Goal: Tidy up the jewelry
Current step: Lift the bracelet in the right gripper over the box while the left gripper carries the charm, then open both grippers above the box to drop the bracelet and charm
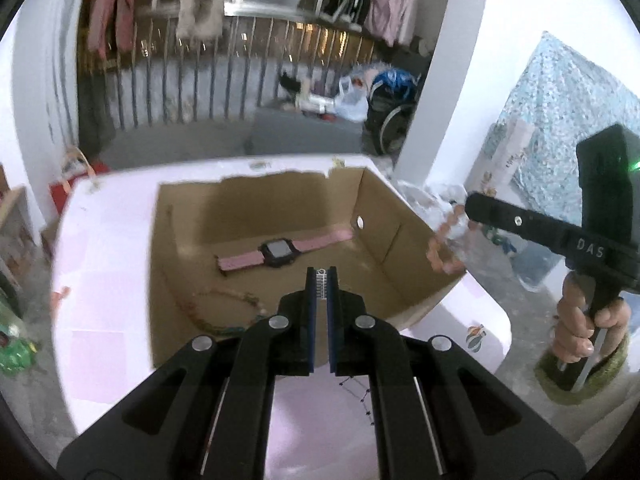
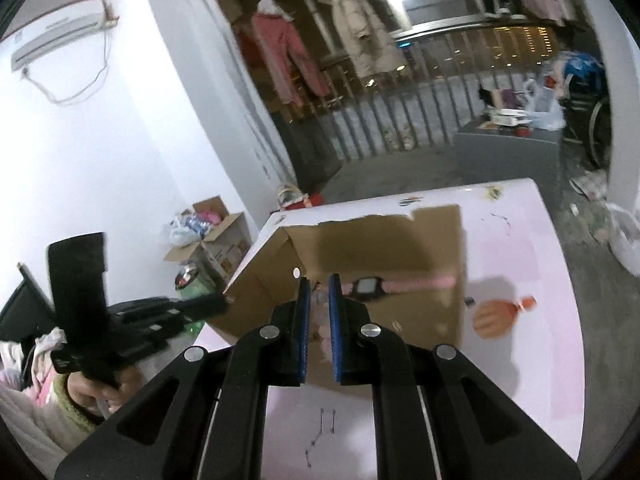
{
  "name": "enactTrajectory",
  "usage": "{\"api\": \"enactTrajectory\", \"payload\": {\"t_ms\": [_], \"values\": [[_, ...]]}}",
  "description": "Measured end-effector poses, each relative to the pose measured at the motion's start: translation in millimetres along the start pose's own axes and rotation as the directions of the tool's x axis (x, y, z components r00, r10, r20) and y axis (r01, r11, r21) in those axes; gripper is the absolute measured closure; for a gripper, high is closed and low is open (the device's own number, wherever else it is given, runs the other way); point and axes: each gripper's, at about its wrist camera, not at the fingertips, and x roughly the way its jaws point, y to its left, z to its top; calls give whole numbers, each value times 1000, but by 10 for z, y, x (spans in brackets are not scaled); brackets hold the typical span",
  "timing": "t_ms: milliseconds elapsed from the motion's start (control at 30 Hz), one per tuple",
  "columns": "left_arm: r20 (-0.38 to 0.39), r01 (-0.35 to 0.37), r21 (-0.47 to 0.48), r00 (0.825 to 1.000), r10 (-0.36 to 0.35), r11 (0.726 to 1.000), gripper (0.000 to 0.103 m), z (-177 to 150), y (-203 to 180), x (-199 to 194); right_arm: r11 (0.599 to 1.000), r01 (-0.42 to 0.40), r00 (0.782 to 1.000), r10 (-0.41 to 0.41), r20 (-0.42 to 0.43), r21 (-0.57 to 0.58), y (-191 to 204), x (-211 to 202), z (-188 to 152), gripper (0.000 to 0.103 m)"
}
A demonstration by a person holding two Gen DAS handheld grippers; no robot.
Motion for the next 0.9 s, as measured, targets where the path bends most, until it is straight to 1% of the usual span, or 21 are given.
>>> {"api": "enactTrajectory", "payload": {"t_ms": [33, 100, 133, 200, 233, 333, 433, 467, 500, 533, 567, 633, 700, 767, 833, 867, 900], "values": [[-31, 20, -14, 999, -20, 1000, 99, 48, 39, 136, 1000, -6, 1000, 6, -24, -7, -2, 113, 57, 94], [-84, 45, -25, 995, -47, 999, 99, 95, 99, 367, 1000, -3, 995, 3, -100, 2, -61, 416, 173, 94], [-125, 58, -36, 990, -62, 998, 99, 96, 126, 534, 1000, -3, 990, 4, -142, 7, -104, 570, 218, 94], [-180, 75, -57, 980, -84, 996, 99, 115, 174, 755, 1000, 9, 979, -4, -206, 21, -166, 793, 260, 94], [-213, 77, -65, 973, -89, 995, 99, 110, 195, 887, 999, 8, 968, 1, -250, 34, -220, 949, 284, 94], [-268, 70, -71, 960, -87, 995, 99, 61, 245, 1109, 999, 0, 946, 18, -323, 55, -291, 1220, 322, 94], [-306, 68, -80, 948, -90, 994, 99, 25, 277, 1245, 999, 13, 921, 4, -389, 42, -314, 1462, 303, 93], [-313, 67, -81, 945, -89, 994, 99, 16, 279, 1267, 999, 21, 908, -3, -419, 40, -325, 1556, 288, 93], [-320, 70, -80, 943, -92, 994, 99, -4, 281, 1283, 998, 30, 901, -6, -435, 48, -341, 1609, 276, 93], [-329, 74, -80, 939, -96, 994, 95, -29, 286, 1286, 998, 36, 894, -8, -447, 54, -352, 1650, 262, 93], [-335, 72, -81, 938, -95, 994, 87, -36, 280, 1294, 998, 40, 890, -9, -456, 57, -355, 1667, 230, 93], [-335, 69, -81, 938, -93, 994, 79, -59, 282, 1276, 997, 44, 894, -11, -447, 62, -357, 1666, 239, 93], [-322, 71, -81, 942, -94, 994, 78, -72, 281, 1215, 997, 43, 904, -9, -428, 69, -371, 1609, 264, 93], [-307, 75, -81, 947, -97, 994, 72, -77, 286, 1154, 996, 49, 916, -15, -400, 74, -367, 1489, 282, 93], [-263, 78, -76, 960, -95, 994, 69, -59, 291, 1007, 995, 60, 933, -28, -358, 81, -380, 1304, 338, 92], [-236, 77, -73, 967, -92, 994, 65, -40, 299, 911, 994, 64, 940, -32, -339, 83, -389, 1224, 358, 92], [-197, 71, -74, 977, -85, 995, 62, -14, 319, 771, 994, 72, 952, -42, -303, 87, -396, 1088, 384, 91]]}}
